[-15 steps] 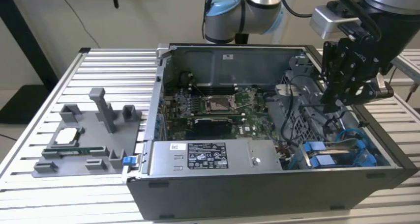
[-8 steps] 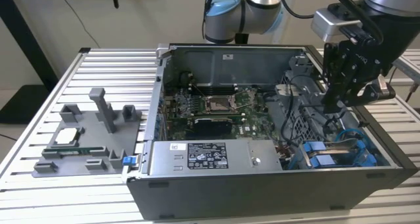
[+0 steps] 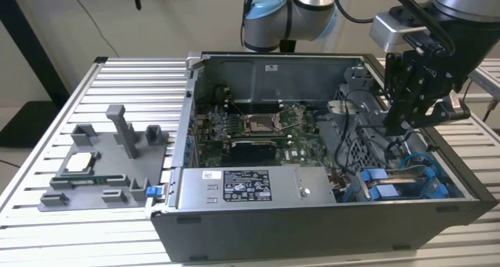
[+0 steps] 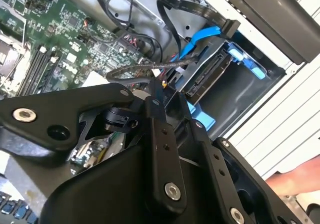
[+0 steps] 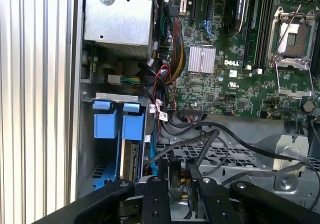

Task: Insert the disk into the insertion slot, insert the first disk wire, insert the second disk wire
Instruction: 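Insert the first disk wire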

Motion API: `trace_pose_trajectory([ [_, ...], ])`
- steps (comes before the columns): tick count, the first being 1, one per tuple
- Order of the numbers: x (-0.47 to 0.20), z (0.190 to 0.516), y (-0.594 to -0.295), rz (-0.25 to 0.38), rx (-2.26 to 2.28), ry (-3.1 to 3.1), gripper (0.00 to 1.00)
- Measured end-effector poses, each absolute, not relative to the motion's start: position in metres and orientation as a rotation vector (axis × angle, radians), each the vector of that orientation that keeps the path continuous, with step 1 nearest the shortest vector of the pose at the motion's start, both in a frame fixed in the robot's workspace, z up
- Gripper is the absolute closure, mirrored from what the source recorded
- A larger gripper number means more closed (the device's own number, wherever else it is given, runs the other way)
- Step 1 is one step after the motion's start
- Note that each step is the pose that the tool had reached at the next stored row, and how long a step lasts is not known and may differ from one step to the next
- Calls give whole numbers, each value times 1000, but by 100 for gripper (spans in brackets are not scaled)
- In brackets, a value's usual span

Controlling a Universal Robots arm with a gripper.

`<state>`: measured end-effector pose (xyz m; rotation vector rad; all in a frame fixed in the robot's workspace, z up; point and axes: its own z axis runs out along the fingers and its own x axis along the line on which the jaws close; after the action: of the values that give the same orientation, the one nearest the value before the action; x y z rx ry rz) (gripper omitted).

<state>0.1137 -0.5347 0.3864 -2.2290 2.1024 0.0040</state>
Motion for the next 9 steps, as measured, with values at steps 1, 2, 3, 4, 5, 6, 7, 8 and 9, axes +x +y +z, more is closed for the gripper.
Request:
trace_pose_trajectory([
  [1,114,386,-535,4,-2229,2102,100],
  [2,114,386,-535,4,-2229,2102,100],
  [3,114,386,-535,4,-2229,2102,100],
  [4,114,386,-535,4,-2229,2102,100],
  [5,114,386,-535,4,-2229,2102,100],
  [6,114,386,-535,4,-2229,2102,100],
  [7,114,386,-535,4,-2229,2102,100],
  [8,114,386,-535,4,-2229,2102,100],
  [9,114,386,-535,4,-2229,2102,100],
])
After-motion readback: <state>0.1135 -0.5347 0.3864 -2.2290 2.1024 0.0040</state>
